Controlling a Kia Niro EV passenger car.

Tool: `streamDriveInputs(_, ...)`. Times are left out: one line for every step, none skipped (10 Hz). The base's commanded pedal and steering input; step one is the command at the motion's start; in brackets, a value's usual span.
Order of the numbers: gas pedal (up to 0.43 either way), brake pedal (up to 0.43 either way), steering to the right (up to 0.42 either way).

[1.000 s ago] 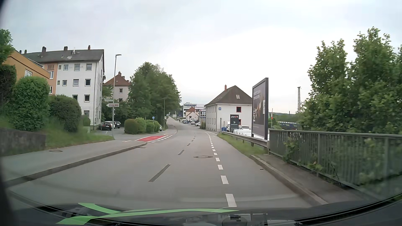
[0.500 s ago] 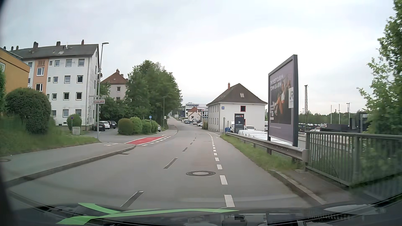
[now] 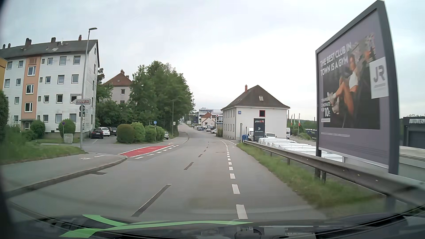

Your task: Follow the waypoints while adhering to traffic rules and regulations

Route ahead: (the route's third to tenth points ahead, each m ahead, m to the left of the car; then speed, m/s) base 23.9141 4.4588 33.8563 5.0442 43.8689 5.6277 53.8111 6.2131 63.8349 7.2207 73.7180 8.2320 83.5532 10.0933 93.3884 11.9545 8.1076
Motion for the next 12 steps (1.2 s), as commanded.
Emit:
streamDriveInputs(0.020, 0.000, -0.012)
streamDriveInputs(0.020, 0.000, -0.011)
streamDriveInputs(0.020, 0.000, -0.010)
streamDriveInputs(0.020, 0.000, -0.010)
streamDriveInputs(0.020, 0.000, -0.010)
streamDriveInputs(0.020, 0.000, -0.010)
streamDriveInputs(0.020, 0.000, -0.010)
streamDriveInputs(0.020, 0.000, -0.010)
streamDriveInputs(0.020, 0.000, -0.010)
streamDriveInputs(0.020, 0.000, -0.010)
streamDriveInputs(0.020, 0.000, -0.010)
streamDriveInputs(0.020, 0.000, -0.010)
